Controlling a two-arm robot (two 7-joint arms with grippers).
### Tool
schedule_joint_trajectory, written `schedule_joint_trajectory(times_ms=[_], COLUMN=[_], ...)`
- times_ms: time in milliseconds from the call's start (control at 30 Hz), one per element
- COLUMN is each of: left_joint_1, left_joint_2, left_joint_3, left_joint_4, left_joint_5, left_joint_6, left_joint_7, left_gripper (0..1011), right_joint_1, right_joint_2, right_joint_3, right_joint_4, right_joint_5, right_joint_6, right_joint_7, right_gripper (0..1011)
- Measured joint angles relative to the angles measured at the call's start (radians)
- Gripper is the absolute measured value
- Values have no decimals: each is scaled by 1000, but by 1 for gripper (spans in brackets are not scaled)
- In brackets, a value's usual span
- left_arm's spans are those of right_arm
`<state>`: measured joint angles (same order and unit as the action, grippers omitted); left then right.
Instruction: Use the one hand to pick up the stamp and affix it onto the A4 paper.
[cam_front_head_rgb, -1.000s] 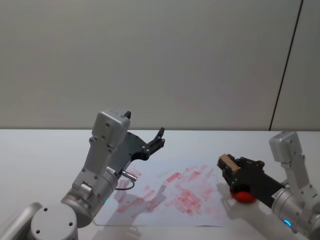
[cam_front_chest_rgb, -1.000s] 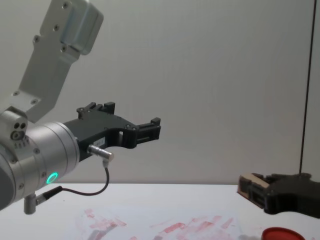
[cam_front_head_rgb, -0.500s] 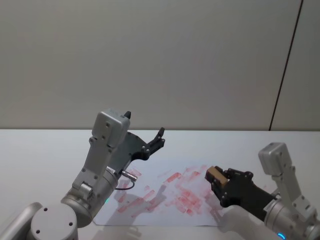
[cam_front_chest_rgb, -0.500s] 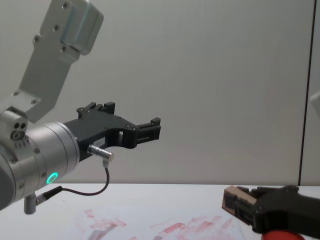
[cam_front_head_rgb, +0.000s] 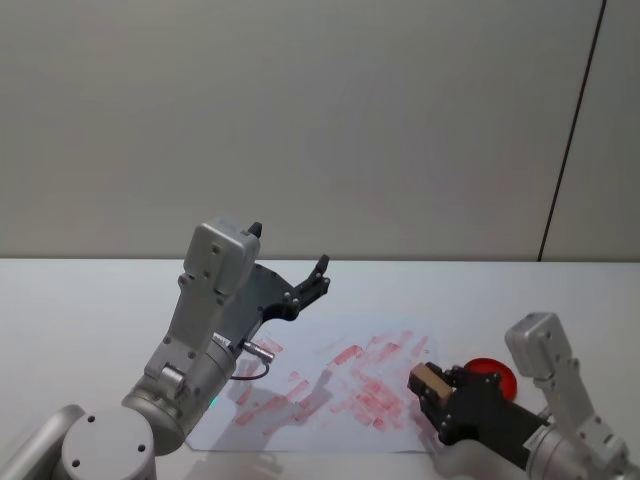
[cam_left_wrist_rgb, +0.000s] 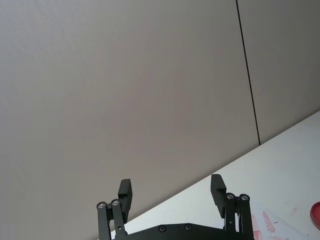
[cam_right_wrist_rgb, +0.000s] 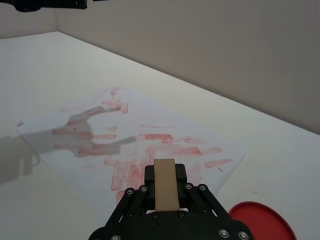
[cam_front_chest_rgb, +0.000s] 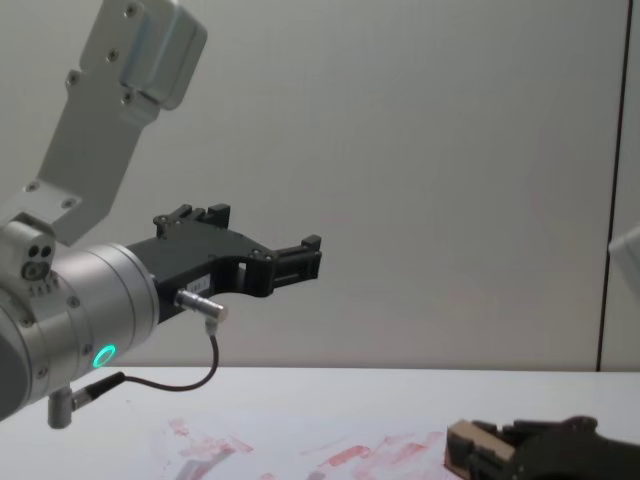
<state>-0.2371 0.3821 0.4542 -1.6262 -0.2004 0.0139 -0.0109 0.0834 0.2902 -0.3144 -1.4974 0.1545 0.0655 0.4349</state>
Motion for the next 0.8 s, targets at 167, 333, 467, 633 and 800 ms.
schedule_joint_trajectory(times_ms=[167, 333, 467, 633, 800], left_joint_1=[0, 0, 0, 0, 0], left_joint_2=[0, 0, 0, 0, 0], left_joint_3=[0, 0, 0, 0, 0], left_joint_4=[0, 0, 0, 0, 0], left_joint_5=[0, 0, 0, 0, 0], left_joint_6=[0, 0, 0, 0, 0], left_joint_7=[0, 0, 0, 0, 0], left_gripper=[1002, 1002, 1002, 1002, 1002], right_joint_1=[-6, -11, -14, -17, -18], right_joint_2=[1, 2, 2, 3, 3], right_joint_3=[-5, -9, -12, -15, -17], right_joint_4=[11, 23, 32, 41, 46], right_joint_5=[-7, -14, -18, -24, -29], right_joint_6=[4, 7, 9, 10, 9], right_joint_7=[0, 0, -4, -8, -11], right_gripper=[218, 218, 218, 218, 218])
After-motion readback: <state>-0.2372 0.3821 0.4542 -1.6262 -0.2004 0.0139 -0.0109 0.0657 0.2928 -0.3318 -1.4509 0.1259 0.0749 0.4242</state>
